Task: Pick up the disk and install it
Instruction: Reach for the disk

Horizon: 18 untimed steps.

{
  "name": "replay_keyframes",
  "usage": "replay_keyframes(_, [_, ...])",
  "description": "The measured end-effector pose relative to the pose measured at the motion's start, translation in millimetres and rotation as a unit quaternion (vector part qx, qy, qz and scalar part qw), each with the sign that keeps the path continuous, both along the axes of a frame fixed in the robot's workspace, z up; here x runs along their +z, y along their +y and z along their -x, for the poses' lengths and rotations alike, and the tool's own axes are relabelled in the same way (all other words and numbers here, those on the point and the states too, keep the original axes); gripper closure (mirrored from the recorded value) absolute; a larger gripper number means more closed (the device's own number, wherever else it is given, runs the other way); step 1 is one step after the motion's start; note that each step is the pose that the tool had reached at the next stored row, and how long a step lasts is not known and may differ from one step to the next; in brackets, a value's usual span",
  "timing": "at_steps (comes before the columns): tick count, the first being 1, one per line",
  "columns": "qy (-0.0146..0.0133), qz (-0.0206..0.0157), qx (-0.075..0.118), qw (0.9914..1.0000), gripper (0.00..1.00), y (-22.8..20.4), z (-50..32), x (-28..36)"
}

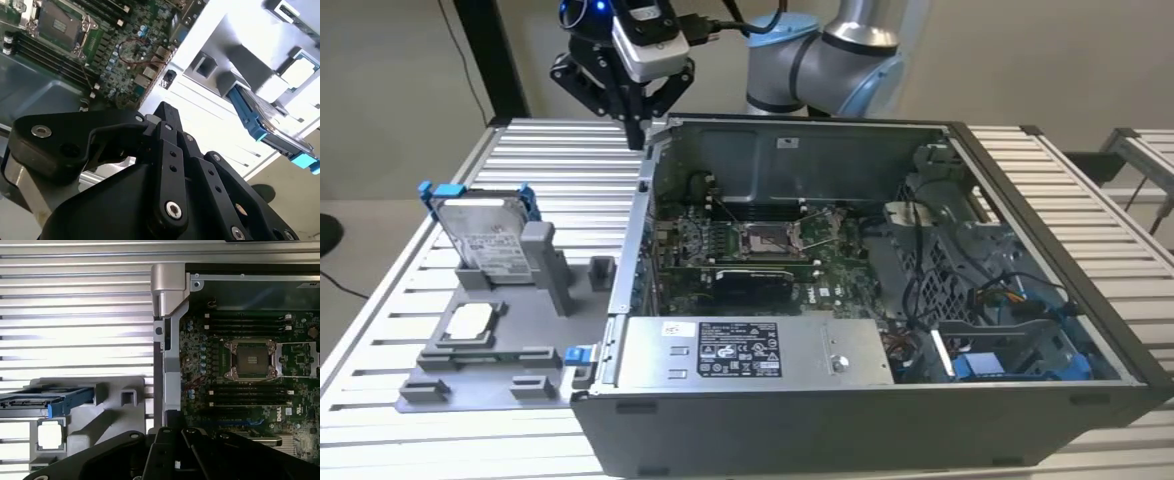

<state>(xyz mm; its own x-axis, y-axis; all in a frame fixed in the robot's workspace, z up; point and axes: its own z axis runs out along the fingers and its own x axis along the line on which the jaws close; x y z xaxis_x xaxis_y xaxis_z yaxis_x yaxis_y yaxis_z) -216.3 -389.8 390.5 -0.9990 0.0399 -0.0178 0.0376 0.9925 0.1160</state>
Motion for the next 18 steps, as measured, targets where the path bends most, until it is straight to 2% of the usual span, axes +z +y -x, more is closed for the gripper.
replay_keyframes(8, [0.0001, 0.0, 0.004, 0.99999, 1.0, 1.0, 17.7, -0.7])
replay_keyframes(18, [0.0, 0.0, 0.006, 0.99998, 1.0, 1.9, 45.2, -1.8])
